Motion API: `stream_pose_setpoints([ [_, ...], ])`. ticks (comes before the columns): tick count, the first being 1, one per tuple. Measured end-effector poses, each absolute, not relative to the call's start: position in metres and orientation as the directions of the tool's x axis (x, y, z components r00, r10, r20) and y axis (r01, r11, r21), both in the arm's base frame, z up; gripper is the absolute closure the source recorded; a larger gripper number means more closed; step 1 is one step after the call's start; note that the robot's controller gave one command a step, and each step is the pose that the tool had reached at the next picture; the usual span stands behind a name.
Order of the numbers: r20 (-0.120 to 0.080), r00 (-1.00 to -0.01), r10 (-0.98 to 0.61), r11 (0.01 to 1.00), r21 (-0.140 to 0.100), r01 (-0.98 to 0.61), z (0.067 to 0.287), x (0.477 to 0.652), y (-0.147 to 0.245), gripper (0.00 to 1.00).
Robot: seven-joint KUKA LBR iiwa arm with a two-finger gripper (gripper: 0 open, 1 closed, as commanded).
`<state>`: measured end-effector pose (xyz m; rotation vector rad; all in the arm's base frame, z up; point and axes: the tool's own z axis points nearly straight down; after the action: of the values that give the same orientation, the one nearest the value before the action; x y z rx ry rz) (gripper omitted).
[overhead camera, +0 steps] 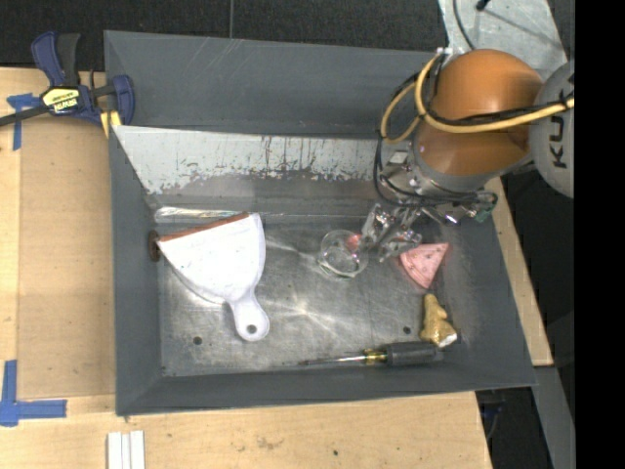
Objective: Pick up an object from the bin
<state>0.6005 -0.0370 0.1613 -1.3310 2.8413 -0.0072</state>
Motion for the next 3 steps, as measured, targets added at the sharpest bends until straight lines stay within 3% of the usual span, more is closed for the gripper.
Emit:
stream_pose_setpoints([
  [1,-0.005,-0.504,-0.864,0.504,0.000,-0.864,0.177,0.562,-0.062,1.00],
  [2,0.000,-0.421,-0.907,0.421,-0.005,-0.907,0.162,0.552,-0.106,1.00],
  [3,0.001,-0.328,-0.945,0.328,-0.001,-0.945,0.159,0.589,-0.088,1.00],
])
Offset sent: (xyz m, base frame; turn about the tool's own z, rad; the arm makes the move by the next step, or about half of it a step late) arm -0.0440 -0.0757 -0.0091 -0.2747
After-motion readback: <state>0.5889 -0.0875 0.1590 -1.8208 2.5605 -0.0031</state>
